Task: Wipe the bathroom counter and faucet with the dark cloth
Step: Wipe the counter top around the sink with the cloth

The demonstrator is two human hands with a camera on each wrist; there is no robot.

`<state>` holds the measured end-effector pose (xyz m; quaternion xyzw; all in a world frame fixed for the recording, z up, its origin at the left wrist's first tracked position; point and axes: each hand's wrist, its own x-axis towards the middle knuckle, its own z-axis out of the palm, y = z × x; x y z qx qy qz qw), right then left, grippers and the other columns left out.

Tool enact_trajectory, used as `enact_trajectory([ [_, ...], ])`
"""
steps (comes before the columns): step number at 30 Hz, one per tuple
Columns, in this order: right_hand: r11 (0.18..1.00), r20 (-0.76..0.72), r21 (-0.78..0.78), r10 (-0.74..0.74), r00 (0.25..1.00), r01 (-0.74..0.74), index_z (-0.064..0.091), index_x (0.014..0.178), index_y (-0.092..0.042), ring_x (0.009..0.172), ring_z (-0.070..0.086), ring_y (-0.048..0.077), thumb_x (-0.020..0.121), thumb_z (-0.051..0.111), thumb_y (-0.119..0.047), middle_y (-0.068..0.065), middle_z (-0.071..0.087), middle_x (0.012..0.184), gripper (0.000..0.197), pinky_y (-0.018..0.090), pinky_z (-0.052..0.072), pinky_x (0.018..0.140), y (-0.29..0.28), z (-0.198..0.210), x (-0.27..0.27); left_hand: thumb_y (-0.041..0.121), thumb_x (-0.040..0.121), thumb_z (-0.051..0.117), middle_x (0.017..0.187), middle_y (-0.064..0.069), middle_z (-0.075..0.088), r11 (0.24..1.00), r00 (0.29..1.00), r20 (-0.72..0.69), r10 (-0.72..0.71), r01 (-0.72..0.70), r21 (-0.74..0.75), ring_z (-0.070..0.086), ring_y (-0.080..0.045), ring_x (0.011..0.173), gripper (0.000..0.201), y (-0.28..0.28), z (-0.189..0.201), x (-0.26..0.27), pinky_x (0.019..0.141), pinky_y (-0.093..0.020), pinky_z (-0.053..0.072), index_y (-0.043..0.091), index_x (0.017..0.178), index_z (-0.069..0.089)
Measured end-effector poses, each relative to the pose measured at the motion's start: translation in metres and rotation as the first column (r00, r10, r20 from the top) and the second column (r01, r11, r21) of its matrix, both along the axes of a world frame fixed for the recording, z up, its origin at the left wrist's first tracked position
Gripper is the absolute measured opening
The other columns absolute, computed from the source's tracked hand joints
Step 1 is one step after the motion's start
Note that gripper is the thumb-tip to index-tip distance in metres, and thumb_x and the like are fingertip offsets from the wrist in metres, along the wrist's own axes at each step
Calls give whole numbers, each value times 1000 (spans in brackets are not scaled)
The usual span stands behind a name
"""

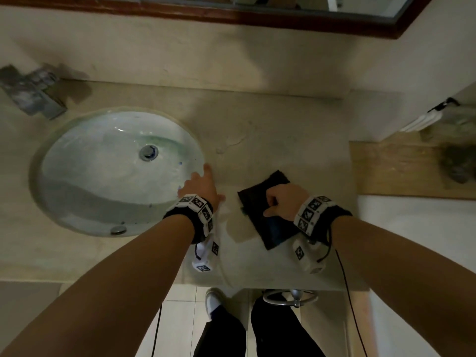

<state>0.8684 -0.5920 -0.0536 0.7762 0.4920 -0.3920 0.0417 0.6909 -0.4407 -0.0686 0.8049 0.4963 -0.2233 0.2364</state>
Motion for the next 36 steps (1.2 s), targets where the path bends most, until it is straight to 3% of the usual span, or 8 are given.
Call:
enact_trajectory([
  [4,980,-94,57,-183,979,189,57,76,-16,47,63,14,80,74,-42,1,67,59,32,27,50,47,18,-5,0,54,82,65,145,-16,34,1000,1000,-1,-21,21,15,46,-38,123,99,-1,0,-1,98,-51,43,25,152,2],
  [8,898,-186,110,-402,896,426,59,82,-9,46,65,20,83,75,-35,9,68,62,30,22,45,37,51,-7,4,55,83,63,149,-15,28,1000,1000,11,-19,19,12,44,-38,126,98,-1,-2,-4,98,-49,43,26,152,-1],
  [12,873,-211,150,-431,877,465,61,80,-9,46,67,23,83,75,-35,10,69,61,30,33,56,43,90,-8,17,56,84,62,151,-15,27,999,1000,-3,-23,23,33,44,-38,126,98,0,-2,-3,96,-49,43,26,153,-1],
  [19,757,-303,145,-579,757,637,59,89,-9,49,66,23,85,74,-31,13,70,71,27,32,56,46,146,-13,37,55,82,65,145,-14,34,999,1000,8,-19,18,33,46,-36,122,100,-1,-4,-4,95,-47,44,27,153,0],
  [24,815,-263,160,-509,820,557,61,90,-5,53,67,28,86,72,-30,16,69,69,27,37,58,50,129,-3,29,54,82,65,144,-16,33,1000,1000,-7,-13,13,15,44,-37,124,100,-2,0,-1,97,-48,43,27,153,1],
  [28,876,-235,112,-435,869,469,59,84,-4,54,66,31,86,73,-30,20,69,72,29,29,51,41,83,3,17,55,82,65,142,-16,36,1000,999,-25,-23,24,13,47,-38,122,99,-1,2,1,98,-50,44,26,152,2],
  [30,880,-233,83,-439,868,467,59,85,-3,53,65,30,86,73,-31,20,68,71,31,27,50,41,56,1,10,55,81,67,140,-17,38,999,999,-29,-34,34,8,48,-39,120,100,0,3,3,98,-51,44,25,152,3],
  [36,853,-173,85,-497,851,515,54,82,-14,47,63,20,87,69,-37,7,65,64,28,23,44,40,-16,-3,-2,53,80,68,139,-20,37,999,999,-20,-40,40,-20,47,-42,120,102,1,4,5,97,-51,45,22,152,3],
])
